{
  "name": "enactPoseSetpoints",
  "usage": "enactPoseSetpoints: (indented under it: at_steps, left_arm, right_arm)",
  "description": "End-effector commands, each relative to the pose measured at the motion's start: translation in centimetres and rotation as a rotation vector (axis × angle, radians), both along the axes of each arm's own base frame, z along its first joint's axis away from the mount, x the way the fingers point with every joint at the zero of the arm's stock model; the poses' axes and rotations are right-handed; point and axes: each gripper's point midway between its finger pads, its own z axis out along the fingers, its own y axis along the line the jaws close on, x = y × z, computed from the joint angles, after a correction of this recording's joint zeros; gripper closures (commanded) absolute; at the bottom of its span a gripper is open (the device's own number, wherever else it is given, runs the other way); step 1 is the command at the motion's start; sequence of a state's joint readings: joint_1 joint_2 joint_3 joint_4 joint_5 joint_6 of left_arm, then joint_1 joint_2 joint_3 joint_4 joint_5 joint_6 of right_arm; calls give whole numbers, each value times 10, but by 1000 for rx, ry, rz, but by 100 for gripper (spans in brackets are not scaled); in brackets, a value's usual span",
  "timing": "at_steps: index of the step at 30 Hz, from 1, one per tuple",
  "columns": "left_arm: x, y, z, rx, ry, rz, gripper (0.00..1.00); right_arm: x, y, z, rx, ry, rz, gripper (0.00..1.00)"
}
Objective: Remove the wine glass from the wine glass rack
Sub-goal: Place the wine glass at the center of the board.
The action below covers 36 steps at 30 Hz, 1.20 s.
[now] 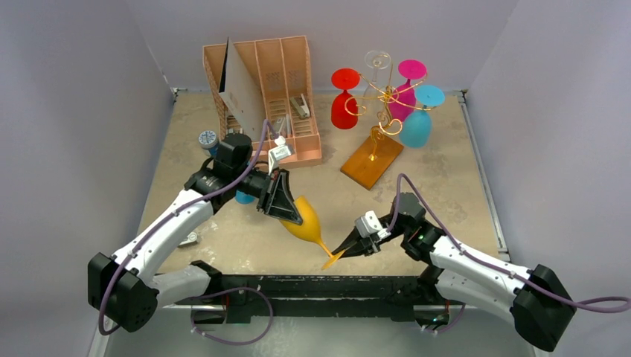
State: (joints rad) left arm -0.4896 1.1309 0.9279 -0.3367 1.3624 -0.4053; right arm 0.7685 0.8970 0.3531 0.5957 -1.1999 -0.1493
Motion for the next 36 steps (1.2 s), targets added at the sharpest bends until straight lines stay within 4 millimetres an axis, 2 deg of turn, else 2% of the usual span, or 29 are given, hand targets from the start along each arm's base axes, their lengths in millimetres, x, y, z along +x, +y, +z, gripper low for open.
enactPoseSetpoints:
  at_steps: [1, 3, 8, 15, 18, 24, 30, 36]
  left_arm:
    - [-1, -3, 12, -32, -133, -1, 100]
    - [0, -3, 16, -38, -146, 2, 100]
    - [-2, -1, 22, -35, -191, 21, 100]
    - [16, 3, 9, 101, -233, 151, 100]
    - [24, 7, 6, 155, -265, 213, 100]
    - [29, 12, 7, 196, -285, 274, 100]
    - [62, 36, -14, 410, -354, 476, 100]
    - [76, 39, -33, 565, -370, 540, 100]
  right_arm:
    - [21, 7, 10, -13, 8, -100, 100]
    - [20, 7, 11, -14, 6, -100, 98]
    - [20, 6, 12, -21, 6, -105, 85]
    - [29, 7, 14, -11, 6, -176, 53]
    - [36, 8, 17, 11, 0, -226, 46]
    - [42, 7, 20, 25, -8, -275, 42]
    - [55, 9, 21, 11, 24, -359, 41]
    - [72, 10, 20, -23, 66, -455, 41]
